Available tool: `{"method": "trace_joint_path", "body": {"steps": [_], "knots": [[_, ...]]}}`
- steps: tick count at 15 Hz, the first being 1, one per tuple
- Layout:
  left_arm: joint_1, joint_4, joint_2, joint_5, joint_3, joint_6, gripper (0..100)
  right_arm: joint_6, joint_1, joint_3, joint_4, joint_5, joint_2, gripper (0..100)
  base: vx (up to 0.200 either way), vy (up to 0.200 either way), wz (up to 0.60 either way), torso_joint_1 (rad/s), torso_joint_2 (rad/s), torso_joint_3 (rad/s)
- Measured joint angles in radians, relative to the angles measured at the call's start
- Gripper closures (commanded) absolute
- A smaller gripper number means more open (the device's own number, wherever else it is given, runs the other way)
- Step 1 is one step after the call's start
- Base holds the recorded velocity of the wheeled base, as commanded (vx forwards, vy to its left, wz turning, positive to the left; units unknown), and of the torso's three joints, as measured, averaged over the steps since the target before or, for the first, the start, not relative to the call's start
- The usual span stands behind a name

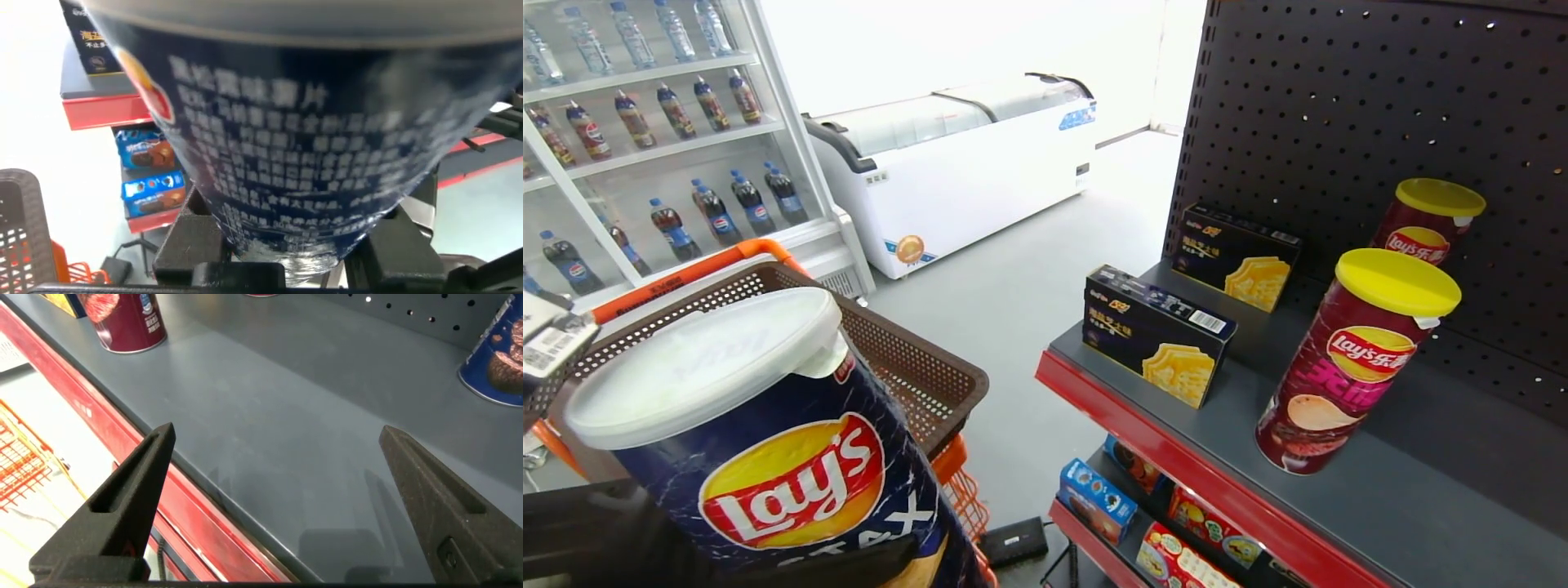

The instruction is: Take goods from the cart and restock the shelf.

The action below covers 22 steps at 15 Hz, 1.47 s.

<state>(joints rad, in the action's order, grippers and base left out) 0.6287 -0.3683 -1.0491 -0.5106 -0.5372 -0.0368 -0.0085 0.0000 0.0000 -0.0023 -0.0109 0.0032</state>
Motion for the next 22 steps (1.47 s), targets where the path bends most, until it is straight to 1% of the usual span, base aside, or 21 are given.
{"method": "trace_joint_path", "body": {"steps": [2,5,10,13,21,22], "knots": [[0.007,0.000,0.005,-0.001,0.001,0.000,100,0.000,0.000,0.000,0.000,0.000,0.000,0,0.000,0.000,0.00,0.000,0.00,0.000],[0.021,0.002,0.008,0.000,0.005,0.001,100,0.000,0.000,0.000,0.000,0.000,0.000,0,0.000,0.000,-0.60,-0.001,0.00,0.002],[0.028,0.000,0.008,-0.002,0.004,0.000,100,0.000,0.000,0.000,0.000,0.001,0.000,0,0.000,0.000,-0.60,0.002,0.00,0.001],[0.050,0.000,0.008,0.000,0.003,0.000,100,0.000,0.000,0.000,-0.001,0.001,0.000,0,0.000,0.000,-0.60,0.005,0.00,0.002],[0.054,-0.001,0.008,0.000,0.012,0.001,100,0.000,0.000,0.000,0.000,0.002,0.000,0,0.000,0.000,-0.60,0.001,0.00,0.002],[0.053,-0.001,0.008,0.000,0.014,0.002,100,0.000,0.000,0.000,0.000,0.001,0.000,0,0.000,0.000,0.00,0.000,0.00,0.000]]}}
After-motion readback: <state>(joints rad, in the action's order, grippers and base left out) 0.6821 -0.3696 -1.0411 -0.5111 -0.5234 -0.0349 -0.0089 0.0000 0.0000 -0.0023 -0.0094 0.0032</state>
